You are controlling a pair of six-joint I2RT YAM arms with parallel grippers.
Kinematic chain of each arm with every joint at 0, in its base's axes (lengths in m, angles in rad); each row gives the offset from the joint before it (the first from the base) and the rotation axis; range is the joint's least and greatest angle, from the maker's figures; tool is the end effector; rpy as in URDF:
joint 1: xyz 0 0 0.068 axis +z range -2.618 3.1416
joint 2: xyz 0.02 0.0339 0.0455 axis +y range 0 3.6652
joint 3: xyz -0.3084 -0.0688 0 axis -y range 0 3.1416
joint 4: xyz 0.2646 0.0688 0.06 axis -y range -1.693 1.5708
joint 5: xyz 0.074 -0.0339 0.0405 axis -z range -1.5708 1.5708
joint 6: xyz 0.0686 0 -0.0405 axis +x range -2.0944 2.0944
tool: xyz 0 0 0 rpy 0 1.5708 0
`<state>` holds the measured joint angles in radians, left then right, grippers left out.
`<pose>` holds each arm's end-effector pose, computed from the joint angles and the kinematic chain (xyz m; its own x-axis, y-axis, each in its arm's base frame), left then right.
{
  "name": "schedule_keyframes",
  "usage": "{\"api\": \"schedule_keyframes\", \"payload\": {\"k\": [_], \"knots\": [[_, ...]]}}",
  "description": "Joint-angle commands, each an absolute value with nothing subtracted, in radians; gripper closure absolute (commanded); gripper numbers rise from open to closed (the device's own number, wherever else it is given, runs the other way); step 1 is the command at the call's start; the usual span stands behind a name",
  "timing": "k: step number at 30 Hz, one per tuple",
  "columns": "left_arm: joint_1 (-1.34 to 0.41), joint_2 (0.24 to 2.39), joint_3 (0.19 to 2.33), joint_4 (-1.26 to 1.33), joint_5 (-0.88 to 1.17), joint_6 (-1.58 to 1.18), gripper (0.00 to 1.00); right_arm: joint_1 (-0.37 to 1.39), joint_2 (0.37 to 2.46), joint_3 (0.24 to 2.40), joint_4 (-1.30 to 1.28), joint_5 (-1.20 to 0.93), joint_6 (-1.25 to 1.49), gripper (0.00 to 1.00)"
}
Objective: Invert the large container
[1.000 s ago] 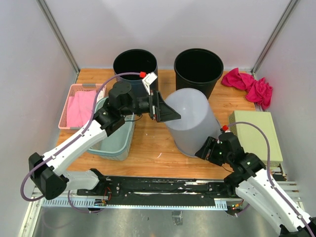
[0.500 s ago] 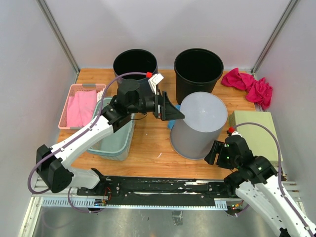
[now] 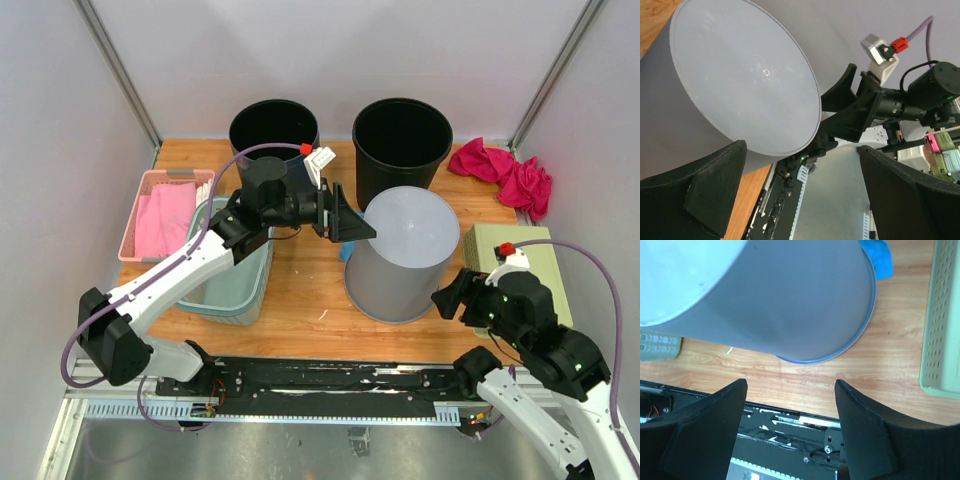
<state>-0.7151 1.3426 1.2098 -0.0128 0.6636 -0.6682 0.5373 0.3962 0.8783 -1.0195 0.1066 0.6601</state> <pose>0.2344 -0.2595 0.4198 -0.6911 -0.0463 -0.7213 0.6988 0.2122 -0.6832 0.0590 0.0266 0.3356 -0.6113 0.3455 -0.7120 -0.0703 0.8724 0.4837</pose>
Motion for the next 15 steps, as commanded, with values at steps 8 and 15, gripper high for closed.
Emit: {"api": "schedule_keyframes", "payload": {"k": [8, 15], "knots": [[-0.721, 1.437, 1.4, -0.111, 0.545, -0.579, 0.01, 0.541, 0.426, 1.145, -0.999, 0.404, 0.489, 0.28], [-0.786, 1.53, 1.38, -0.088, 0.552, -0.585, 0.01, 0.541, 0.667, 1.294, -0.779, 0.692, 0.372, 0.28]]}}
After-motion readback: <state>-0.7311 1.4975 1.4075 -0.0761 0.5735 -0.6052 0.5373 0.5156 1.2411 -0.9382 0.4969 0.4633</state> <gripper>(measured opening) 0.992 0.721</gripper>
